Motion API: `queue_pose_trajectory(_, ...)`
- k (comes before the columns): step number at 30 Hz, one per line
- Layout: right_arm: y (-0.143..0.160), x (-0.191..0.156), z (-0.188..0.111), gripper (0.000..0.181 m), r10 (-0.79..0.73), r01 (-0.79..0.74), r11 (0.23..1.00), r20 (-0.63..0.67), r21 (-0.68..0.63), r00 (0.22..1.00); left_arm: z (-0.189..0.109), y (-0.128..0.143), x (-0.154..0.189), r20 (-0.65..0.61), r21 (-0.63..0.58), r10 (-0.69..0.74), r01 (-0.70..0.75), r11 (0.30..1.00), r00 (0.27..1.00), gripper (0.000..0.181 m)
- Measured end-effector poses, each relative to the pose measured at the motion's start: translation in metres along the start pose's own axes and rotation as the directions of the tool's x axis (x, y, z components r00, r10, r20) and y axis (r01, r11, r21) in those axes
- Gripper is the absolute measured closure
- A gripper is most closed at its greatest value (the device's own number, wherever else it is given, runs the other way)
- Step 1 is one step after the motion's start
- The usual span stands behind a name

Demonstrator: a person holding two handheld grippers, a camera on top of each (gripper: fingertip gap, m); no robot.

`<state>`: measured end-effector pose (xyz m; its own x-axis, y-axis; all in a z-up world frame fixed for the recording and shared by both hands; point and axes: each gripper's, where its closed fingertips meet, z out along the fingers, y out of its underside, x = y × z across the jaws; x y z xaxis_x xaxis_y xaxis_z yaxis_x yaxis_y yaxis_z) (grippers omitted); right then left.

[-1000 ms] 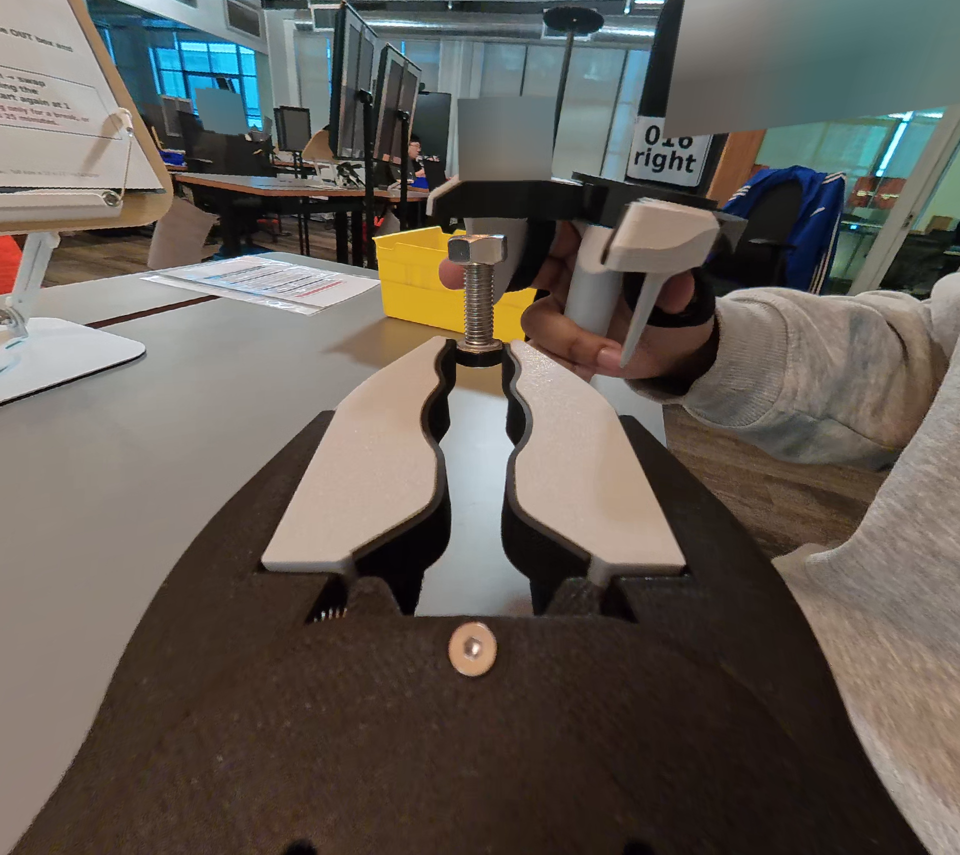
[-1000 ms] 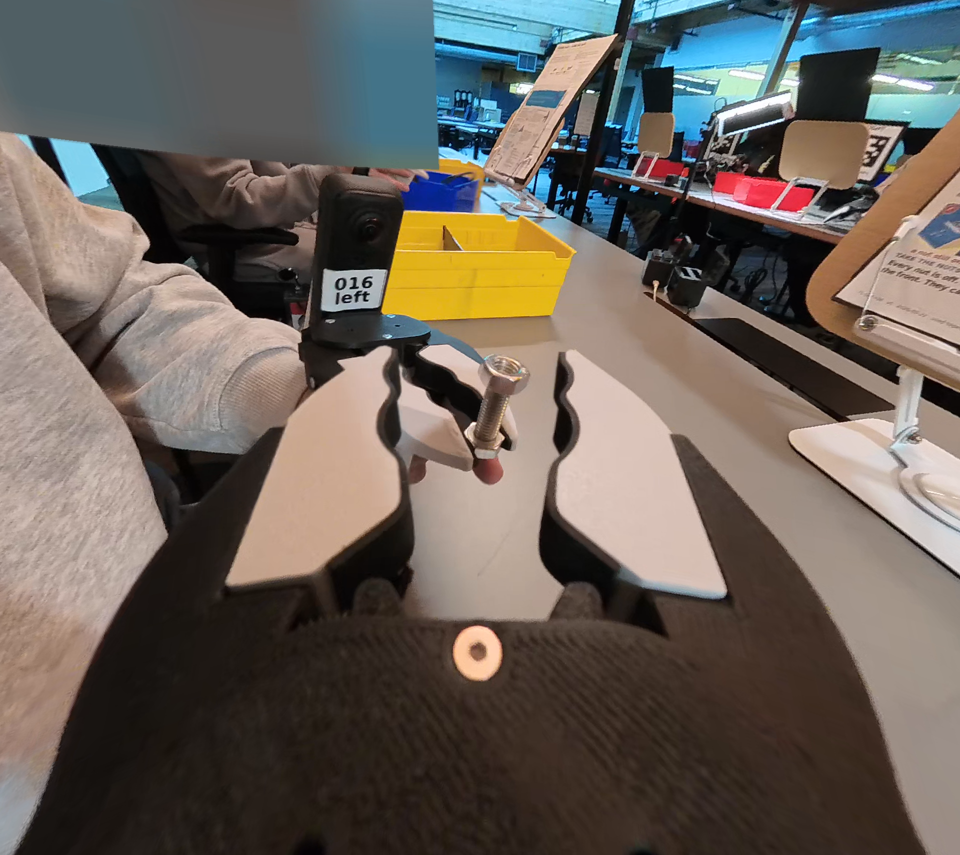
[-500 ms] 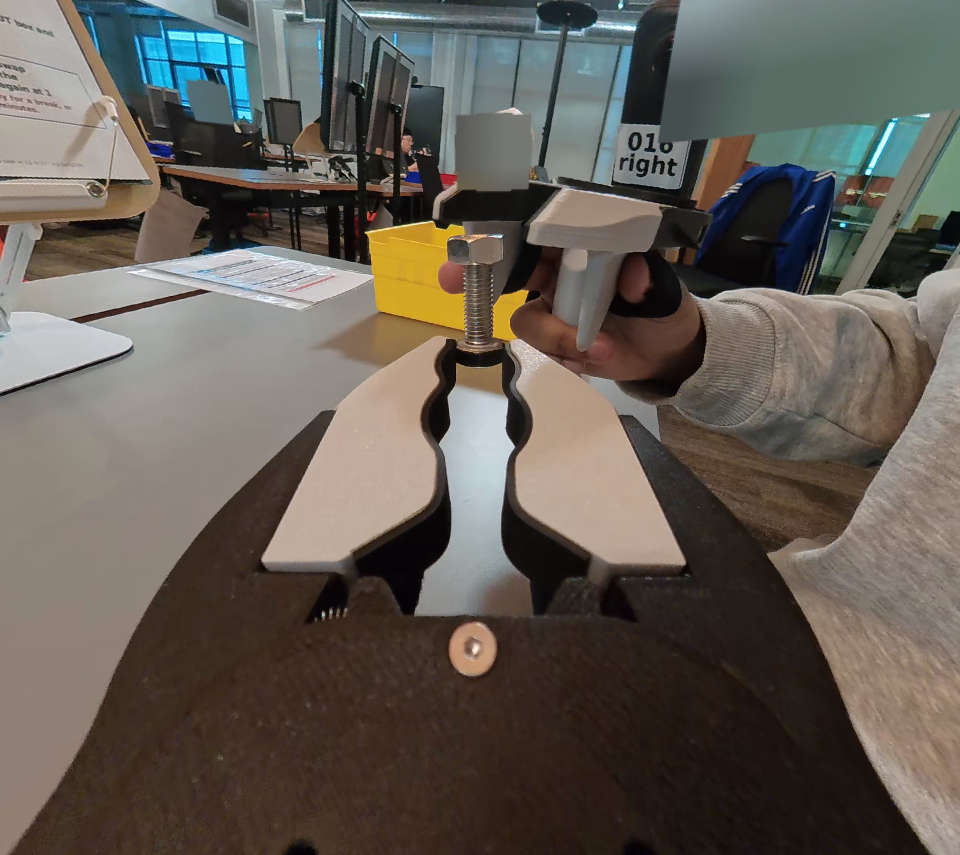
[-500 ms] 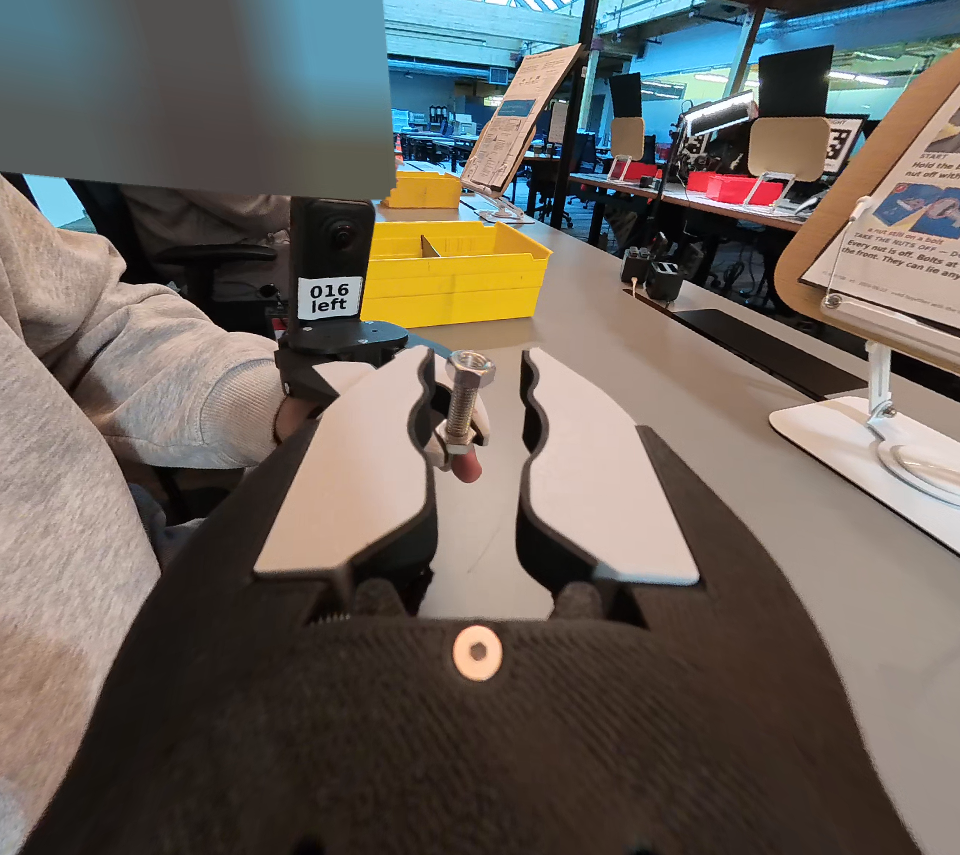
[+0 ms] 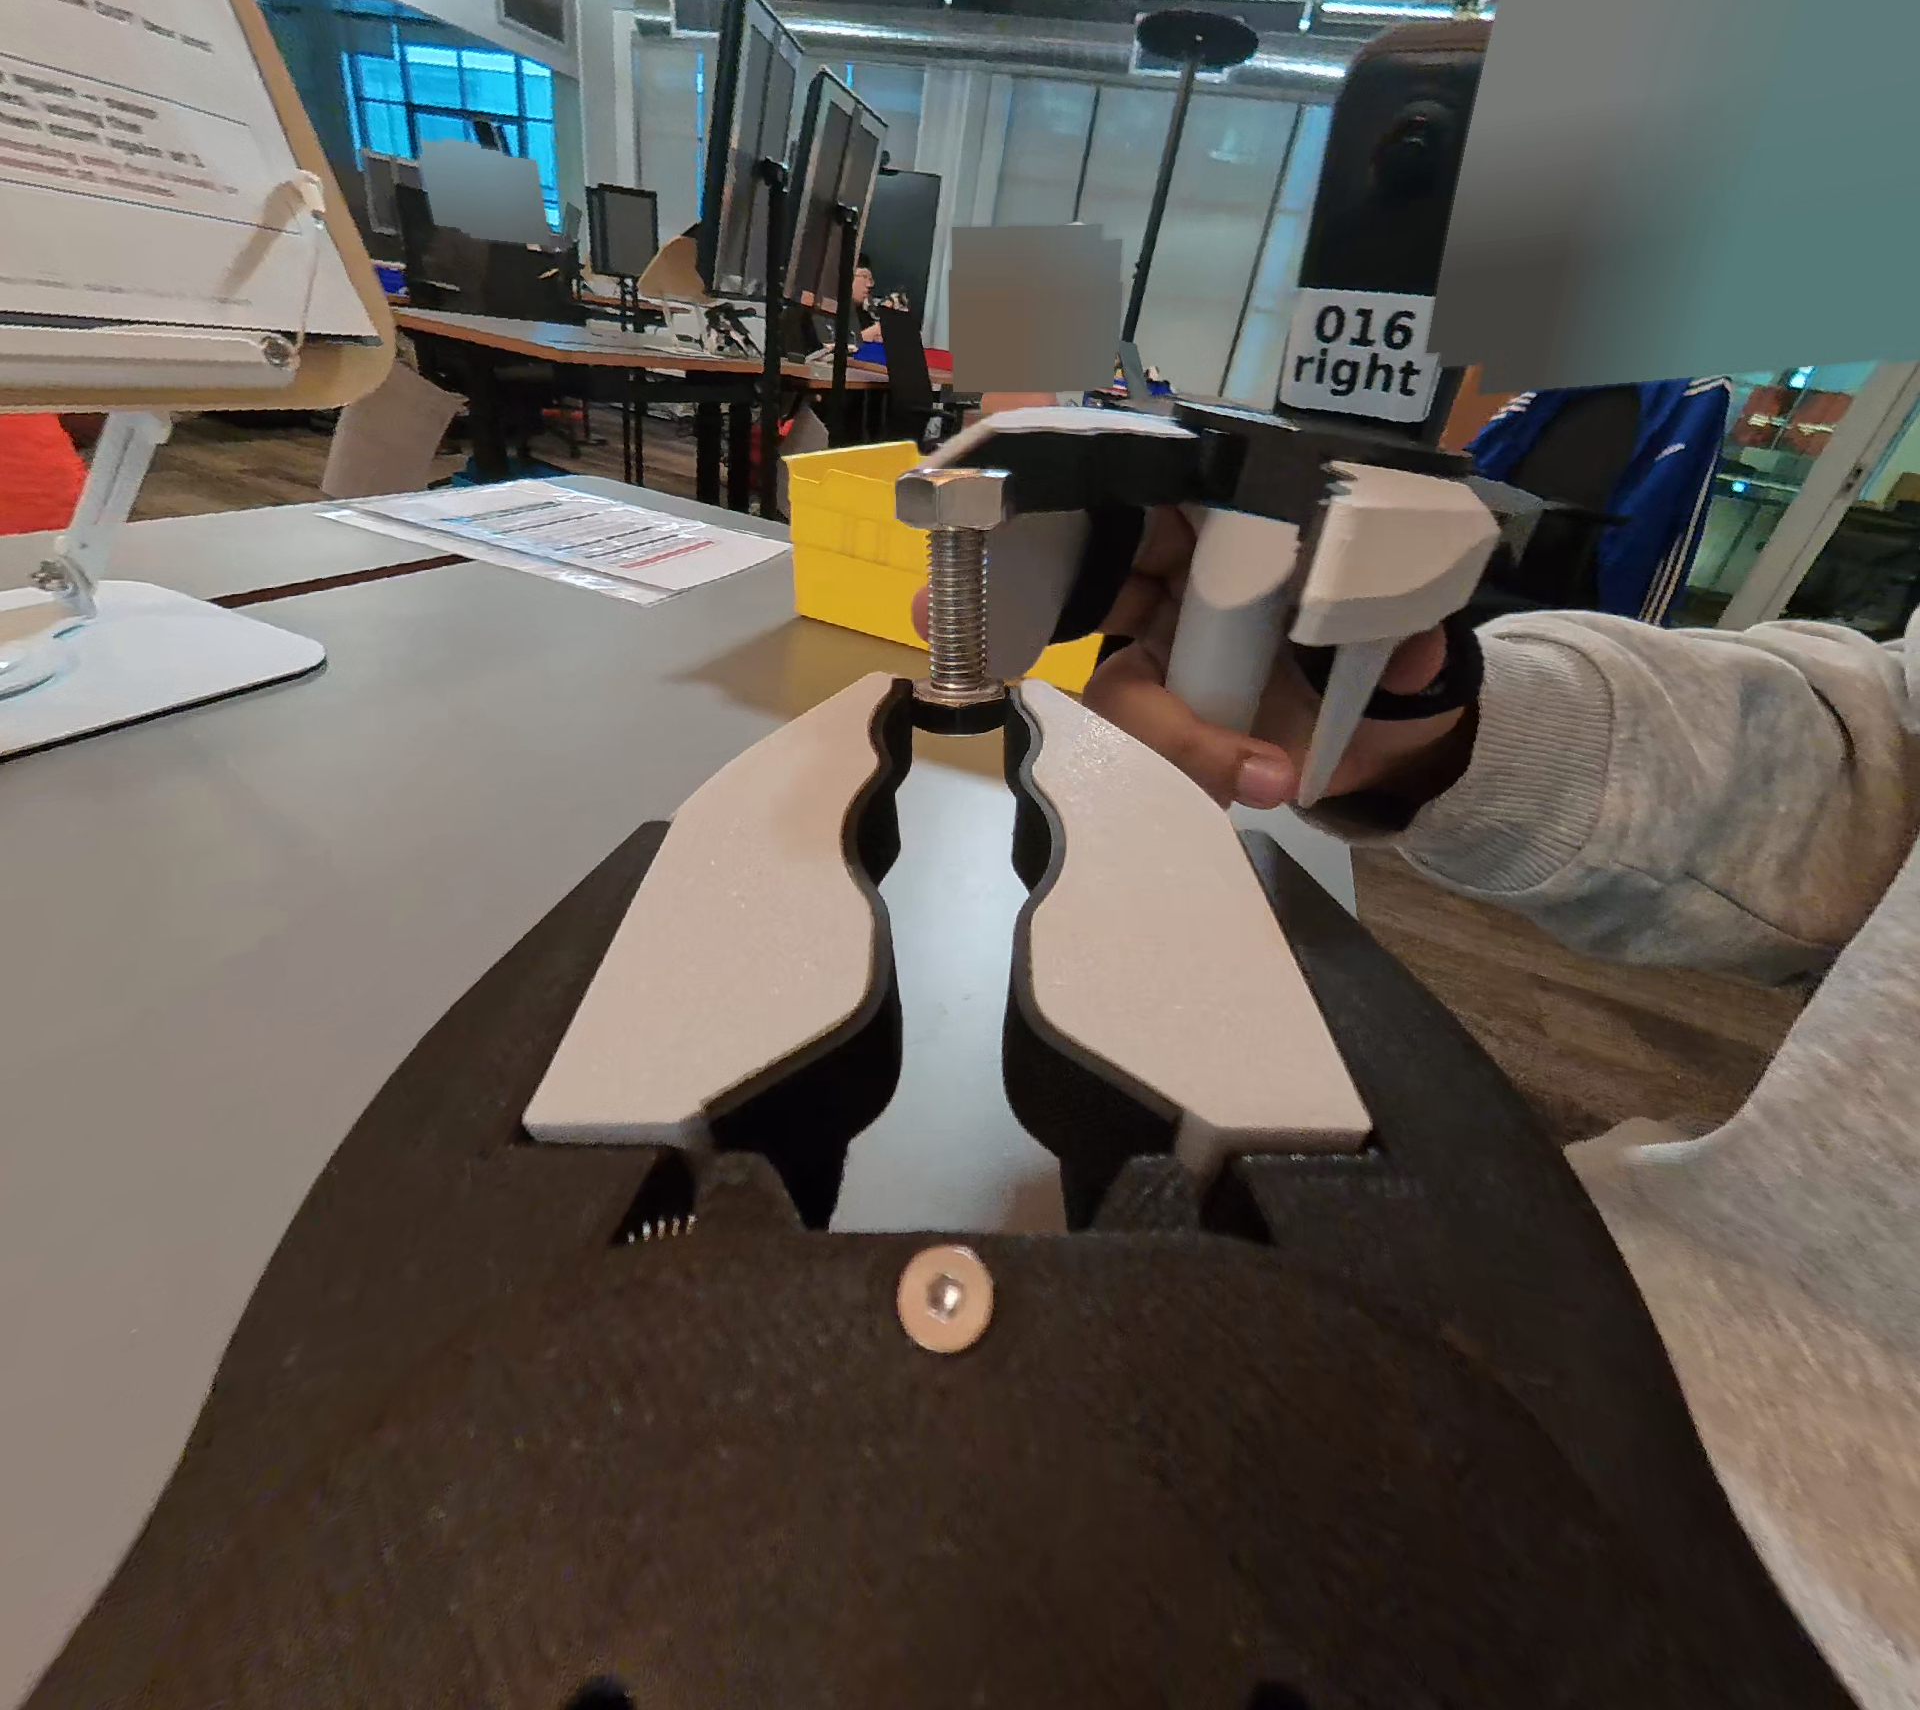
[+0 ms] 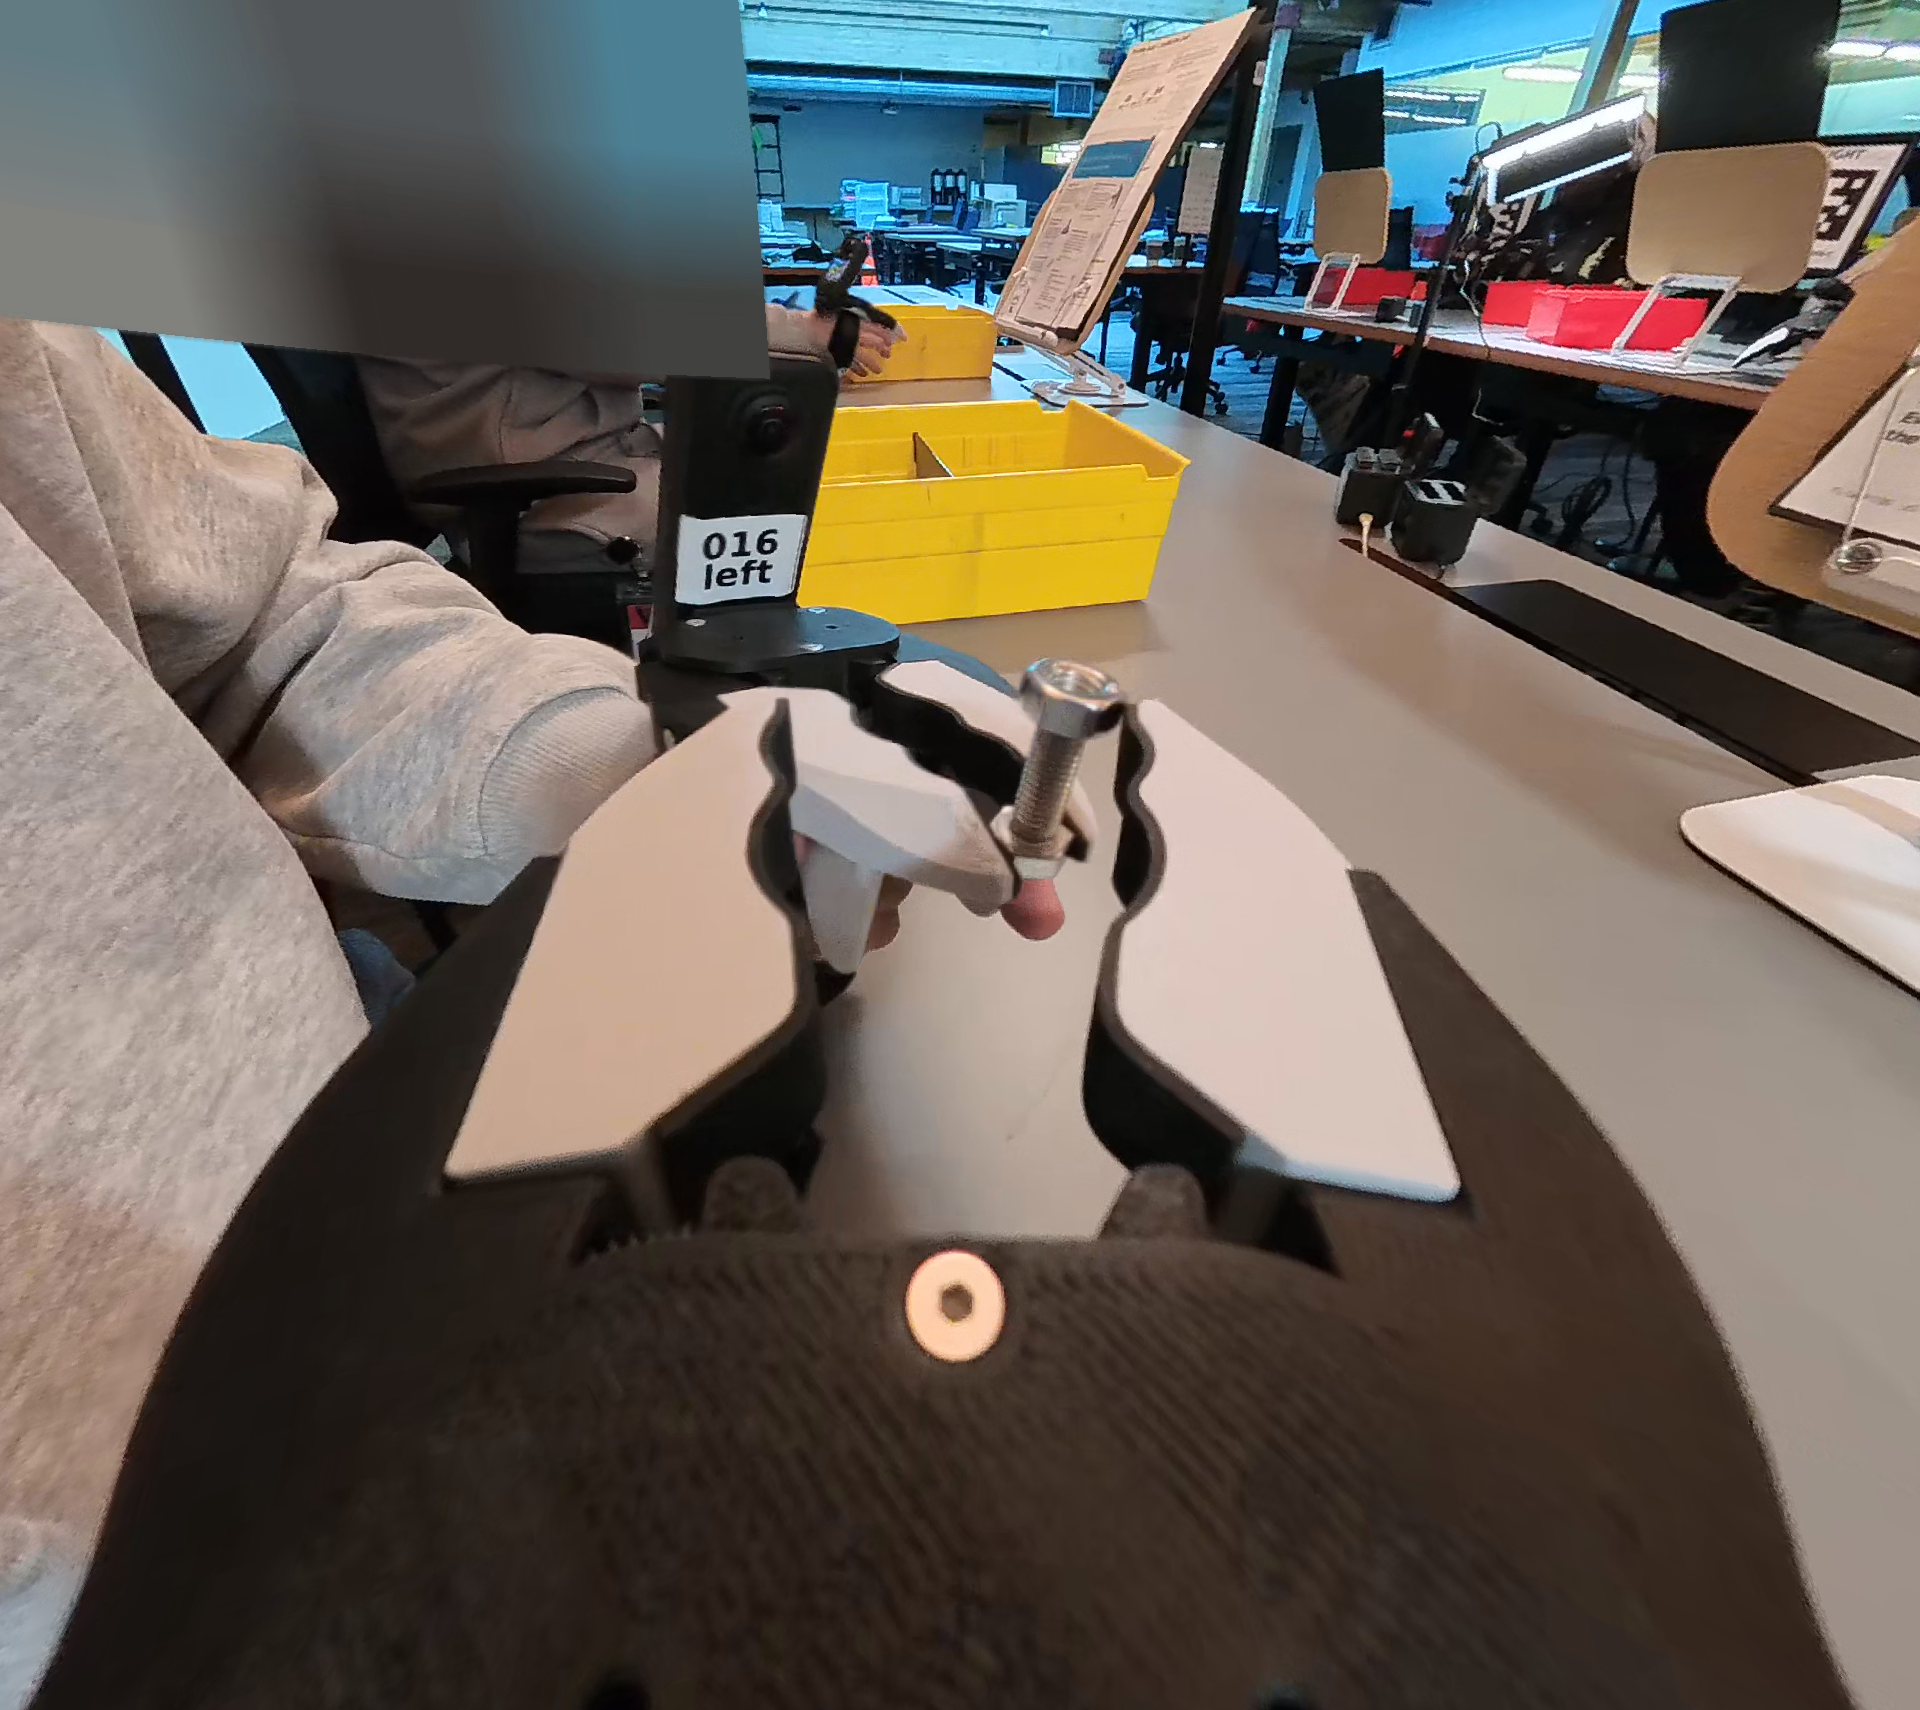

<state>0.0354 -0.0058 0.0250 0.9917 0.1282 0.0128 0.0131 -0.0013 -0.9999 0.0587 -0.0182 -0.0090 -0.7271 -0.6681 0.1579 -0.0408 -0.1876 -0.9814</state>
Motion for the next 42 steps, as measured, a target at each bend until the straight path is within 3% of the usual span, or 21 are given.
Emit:
queue_pose_trajectory(10,-0.005,0.002,-0.003,0.126,-0.029,0.030,0.999,-0.020,0.019,0.999,-0.002,-0.002,-0.008,0.037,0.006,-0.010,0.010,1.000,0.999,0.163)
queue_pose_trajectory(18,-0.006,-0.001,-0.001,0.119,-0.035,0.035,0.999,-0.017,0.020,0.999,-0.001,0.000,-0.005,0.031,-0.006,0.022,-0.021,1.000,0.999,0.162)
queue_pose_trajectory(23,-0.007,-0.009,-0.002,0.132,-0.026,0.025,0.999,0.033,0.021,0.999,-0.001,-0.002,-0.006,0.036,0.006,0.007,-0.007,1.000,0.999,0.162)
queue_pose_trajectory(26,-0.010,-0.005,-0.003,0.133,-0.054,0.054,0.998,-0.002,0.038,0.999,-0.001,-0.002,-0.005,0.032,0.005,0.011,-0.011,1.000,0.999,0.162)
queue_pose_trajectory(31,-0.010,0.009,-0.003,0.113,-0.066,0.072,0.996,-0.097,0.061,0.993,-0.001,-0.002,-0.004,0.028,0.003,0.010,-0.010,1.000,1.000,0.162)
queue_pose_trajectory(37,-0.005,-0.010,0.005,0.100,-0.055,0.055,0.996,-0.003,0.067,0.998,-0.001,-0.002,-0.006,0.033,0.010,-0.003,0.003,1.000,0.999,0.162)
queue_pose_trajectory(42,-0.011,-0.024,0.004,0.116,-0.041,0.033,0.994,0.071,0.105,0.997,-0.003,-0.005,-0.012,0.050,0.028,-0.037,0.036,0.999,0.998,0.162)
